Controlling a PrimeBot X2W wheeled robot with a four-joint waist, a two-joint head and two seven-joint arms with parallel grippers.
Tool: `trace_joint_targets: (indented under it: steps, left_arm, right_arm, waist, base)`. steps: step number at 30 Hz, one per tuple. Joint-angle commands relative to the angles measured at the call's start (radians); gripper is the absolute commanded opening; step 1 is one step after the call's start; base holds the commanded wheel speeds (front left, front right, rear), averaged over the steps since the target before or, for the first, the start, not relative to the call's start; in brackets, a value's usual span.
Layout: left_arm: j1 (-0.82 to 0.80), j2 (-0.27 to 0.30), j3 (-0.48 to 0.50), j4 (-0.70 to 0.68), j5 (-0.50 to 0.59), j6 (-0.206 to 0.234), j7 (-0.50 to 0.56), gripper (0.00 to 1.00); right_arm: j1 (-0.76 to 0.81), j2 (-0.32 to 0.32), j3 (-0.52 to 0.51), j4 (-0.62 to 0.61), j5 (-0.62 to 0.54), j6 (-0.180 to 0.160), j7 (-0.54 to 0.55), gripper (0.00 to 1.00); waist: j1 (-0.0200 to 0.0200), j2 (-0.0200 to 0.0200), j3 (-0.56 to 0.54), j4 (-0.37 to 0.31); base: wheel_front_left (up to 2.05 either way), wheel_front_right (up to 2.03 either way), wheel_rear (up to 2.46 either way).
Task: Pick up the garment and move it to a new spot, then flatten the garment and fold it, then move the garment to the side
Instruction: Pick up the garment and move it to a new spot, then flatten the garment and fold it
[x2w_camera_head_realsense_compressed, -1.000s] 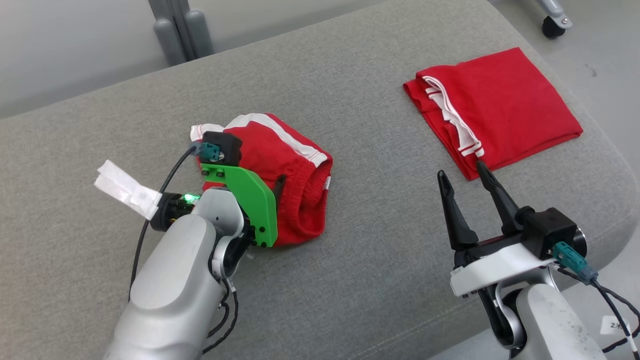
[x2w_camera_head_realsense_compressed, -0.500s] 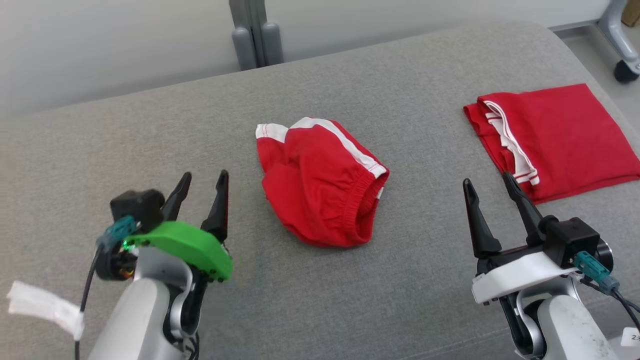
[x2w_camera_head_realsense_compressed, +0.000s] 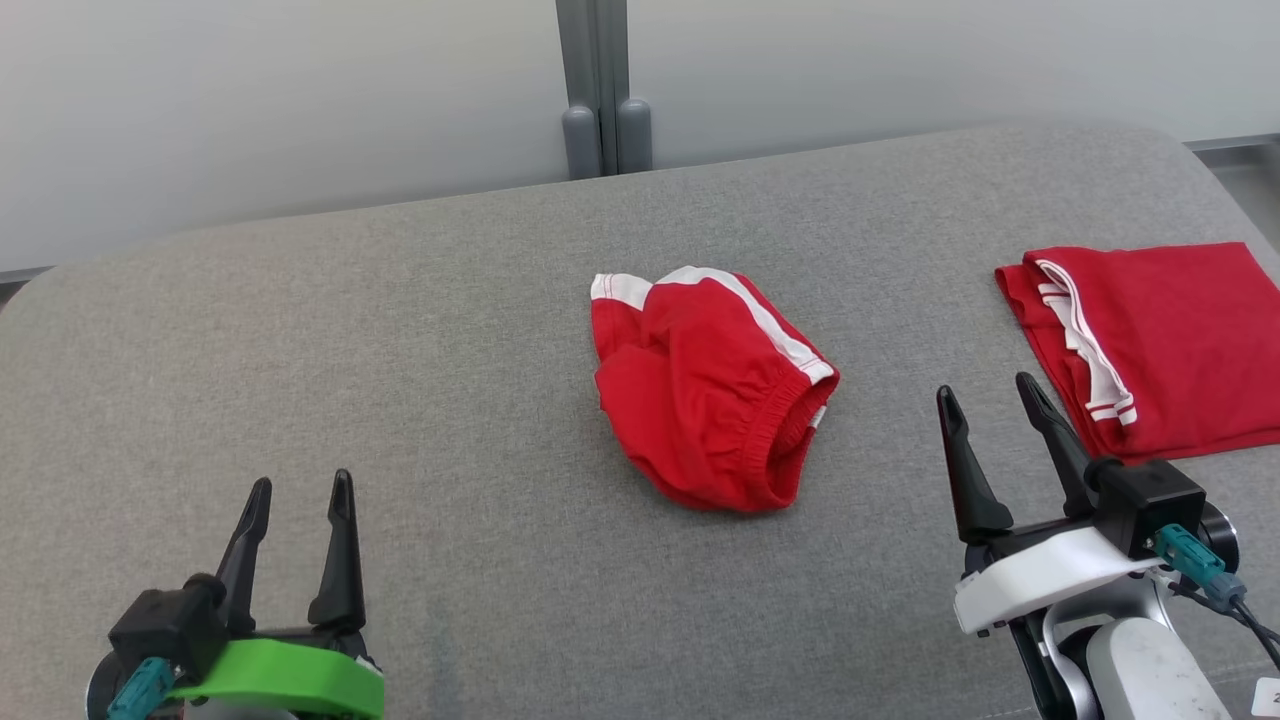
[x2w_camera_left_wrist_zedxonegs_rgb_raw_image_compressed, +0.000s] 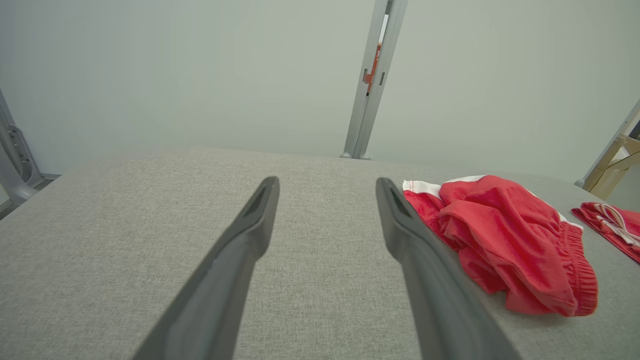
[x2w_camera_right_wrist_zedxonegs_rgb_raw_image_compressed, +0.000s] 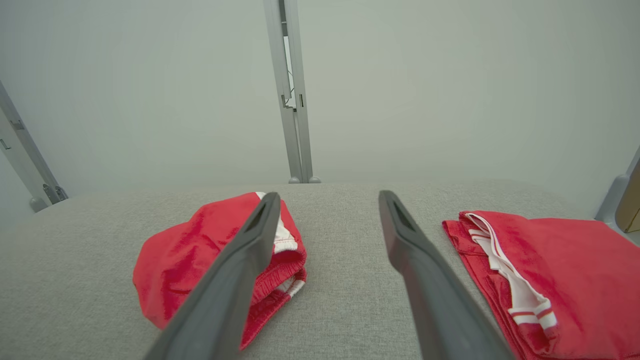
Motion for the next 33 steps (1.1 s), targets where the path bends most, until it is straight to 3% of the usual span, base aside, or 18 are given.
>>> trace_joint_targets:
  steps: [1, 13, 20, 26, 33]
  left_arm:
    - [0.025, 0.005, 0.011, -0.012, 0.003, 0.005, -0.011, 1.00]
    - [0.097, -0.049, 0.098, -0.083, 0.016, -0.035, -0.029, 1.00]
    - [0.120, -0.127, 0.193, -0.086, 0.040, -0.115, -0.029, 1.00]
    - [0.120, -0.155, 0.210, -0.052, 0.097, -0.146, -0.029, 1.00]
    - [0.103, -0.166, 0.204, -0.029, 0.146, -0.161, -0.029, 1.00]
  right_arm:
    - [0.009, -0.001, 0.000, -0.002, 0.002, -0.002, 0.003, 1.00]
    - [0.030, 0.010, -0.005, 0.000, 0.004, -0.002, 0.006, 1.00]
    - [0.036, 0.009, -0.006, -0.001, 0.008, -0.002, 0.009, 1.00]
    - [0.032, 0.004, 0.002, -0.001, 0.009, -0.002, 0.018, 1.00]
    - [-0.016, 0.011, 0.059, 0.062, 0.067, -0.002, 0.130, 1.00]
  waist:
    - [0.0000, 0.0000, -0.007, 0.006]
    - [0.0000, 0.0000, -0.022, 0.026]
    - [0.0000, 0.0000, -0.016, 0.049]
    - [0.0000, 0.0000, -0.015, 0.063]
    - [0.0000, 0.0000, 0.004, 0.072]
  base:
    - [0.00, 0.00, 0.00]
    - [0.00, 0.00, 0.00]
    - [0.00, 0.00, 0.00]
    - [0.00, 0.00, 0.00]
    - [0.00, 0.00, 0.00]
